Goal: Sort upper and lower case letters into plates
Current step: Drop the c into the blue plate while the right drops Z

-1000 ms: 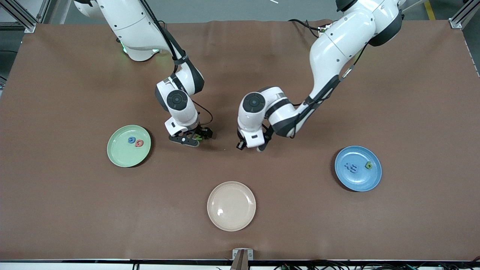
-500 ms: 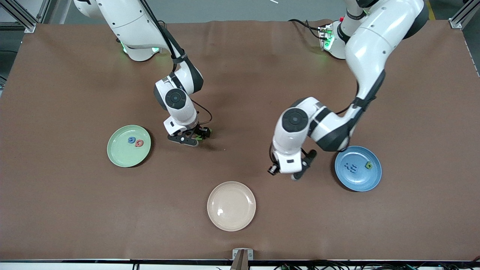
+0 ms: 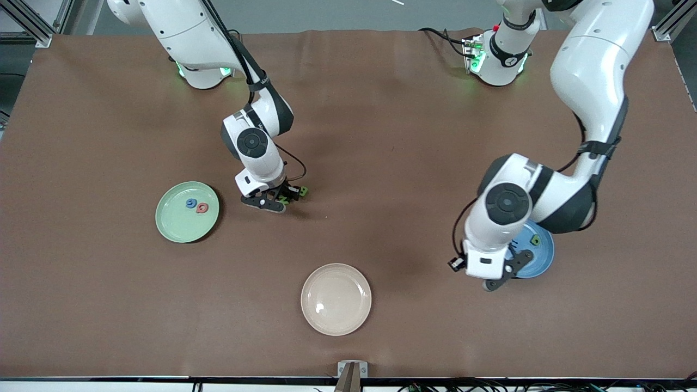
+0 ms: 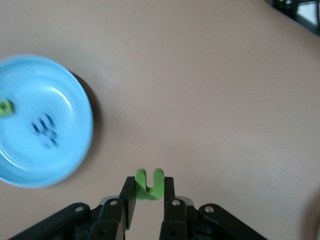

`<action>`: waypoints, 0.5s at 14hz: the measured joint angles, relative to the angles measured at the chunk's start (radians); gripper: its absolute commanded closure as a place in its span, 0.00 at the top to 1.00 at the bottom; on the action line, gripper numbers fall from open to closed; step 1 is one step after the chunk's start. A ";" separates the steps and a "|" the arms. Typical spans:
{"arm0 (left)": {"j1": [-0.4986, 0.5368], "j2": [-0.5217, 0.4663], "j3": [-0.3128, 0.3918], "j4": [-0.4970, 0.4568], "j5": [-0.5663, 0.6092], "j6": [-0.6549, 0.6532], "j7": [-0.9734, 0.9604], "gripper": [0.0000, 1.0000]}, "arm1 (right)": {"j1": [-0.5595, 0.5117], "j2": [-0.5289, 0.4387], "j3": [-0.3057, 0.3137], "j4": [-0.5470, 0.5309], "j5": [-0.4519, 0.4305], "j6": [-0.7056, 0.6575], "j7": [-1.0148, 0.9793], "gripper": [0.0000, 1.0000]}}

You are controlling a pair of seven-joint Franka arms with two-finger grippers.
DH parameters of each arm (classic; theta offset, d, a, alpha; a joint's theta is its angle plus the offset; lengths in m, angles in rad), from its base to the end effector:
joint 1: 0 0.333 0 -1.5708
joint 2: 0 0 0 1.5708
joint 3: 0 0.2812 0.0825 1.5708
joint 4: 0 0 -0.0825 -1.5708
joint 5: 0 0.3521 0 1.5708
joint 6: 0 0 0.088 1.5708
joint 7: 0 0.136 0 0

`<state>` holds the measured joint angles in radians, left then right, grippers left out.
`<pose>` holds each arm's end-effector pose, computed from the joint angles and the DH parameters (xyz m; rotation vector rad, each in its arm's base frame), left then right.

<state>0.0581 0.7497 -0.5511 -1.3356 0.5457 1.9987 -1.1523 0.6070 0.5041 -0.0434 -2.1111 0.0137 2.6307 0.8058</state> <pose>0.6520 -0.2150 0.2890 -2.9430 -0.8521 -0.1771 0.4626 0.2909 0.1420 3.1164 -0.3893 0.0336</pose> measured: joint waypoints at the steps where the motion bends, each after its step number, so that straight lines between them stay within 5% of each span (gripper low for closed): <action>1: 0.020 -0.001 0.000 0.000 0.000 -0.005 0.049 0.00 | -0.009 0.000 -0.002 0.000 0.000 0.000 -0.014 0.00; 4: 0.073 -0.001 0.000 -0.002 0.000 -0.016 0.184 0.00 | -0.084 -0.015 -0.010 0.005 0.000 -0.018 -0.122 0.00; 7: 0.140 -0.001 -0.015 -0.017 -0.001 -0.020 0.272 0.00 | -0.193 -0.092 -0.014 0.038 0.001 -0.194 -0.273 0.00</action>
<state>0.1979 0.7485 -0.5660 -1.3526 0.5452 1.9784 -0.8804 0.4137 0.4116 -0.0575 -2.0733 0.0144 2.4369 0.5323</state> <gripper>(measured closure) 0.736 0.604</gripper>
